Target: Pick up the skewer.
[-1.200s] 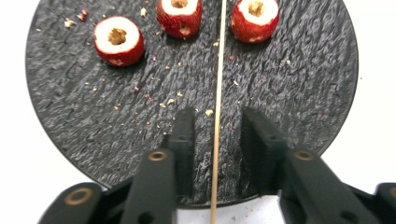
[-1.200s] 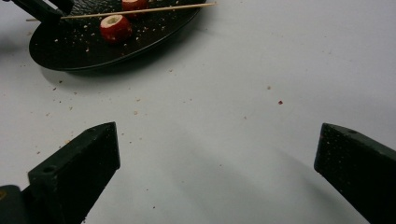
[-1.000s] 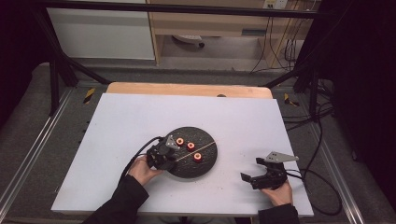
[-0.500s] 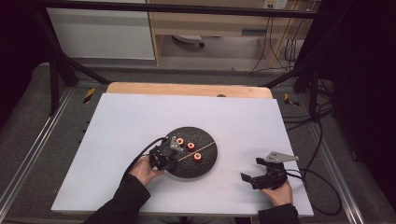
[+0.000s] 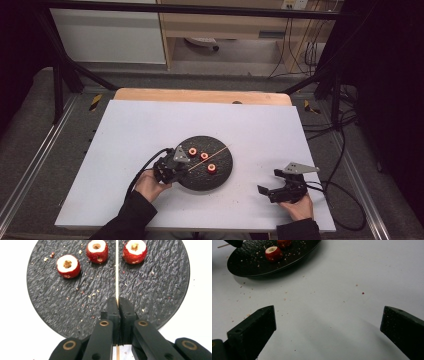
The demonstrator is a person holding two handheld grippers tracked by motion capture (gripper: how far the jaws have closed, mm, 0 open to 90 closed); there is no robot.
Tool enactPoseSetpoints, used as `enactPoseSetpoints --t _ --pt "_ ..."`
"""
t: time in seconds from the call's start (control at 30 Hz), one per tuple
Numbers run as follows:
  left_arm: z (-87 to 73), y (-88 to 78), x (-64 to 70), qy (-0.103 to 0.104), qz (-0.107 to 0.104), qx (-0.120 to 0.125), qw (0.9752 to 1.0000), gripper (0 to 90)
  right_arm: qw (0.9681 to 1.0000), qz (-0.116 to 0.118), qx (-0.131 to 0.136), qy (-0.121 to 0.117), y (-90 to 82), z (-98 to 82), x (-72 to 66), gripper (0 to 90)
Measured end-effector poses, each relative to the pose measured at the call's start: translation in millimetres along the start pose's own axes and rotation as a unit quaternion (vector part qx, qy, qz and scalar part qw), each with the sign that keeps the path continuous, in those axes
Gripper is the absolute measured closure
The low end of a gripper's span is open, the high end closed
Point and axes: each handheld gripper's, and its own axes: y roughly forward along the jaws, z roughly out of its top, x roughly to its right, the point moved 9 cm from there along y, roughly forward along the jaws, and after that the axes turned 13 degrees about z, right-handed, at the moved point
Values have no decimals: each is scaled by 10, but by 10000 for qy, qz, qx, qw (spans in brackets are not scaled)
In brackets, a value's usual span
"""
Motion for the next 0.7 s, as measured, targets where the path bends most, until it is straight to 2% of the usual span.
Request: enactPoseSetpoints --t 0.3,0.67,0.7 --pt "-111 -114 -38 -347 -33 381 9987 879 10000 -34 -18 35 6 -3 4 10" --pt "-276 -306 -114 -771 34 936 9926 878 9999 -66 -44 85 16 34 -16 13" --pt "-288 -321 -121 -796 40 974 9921 878 9999 -52 -35 149 21 41 -31 13"
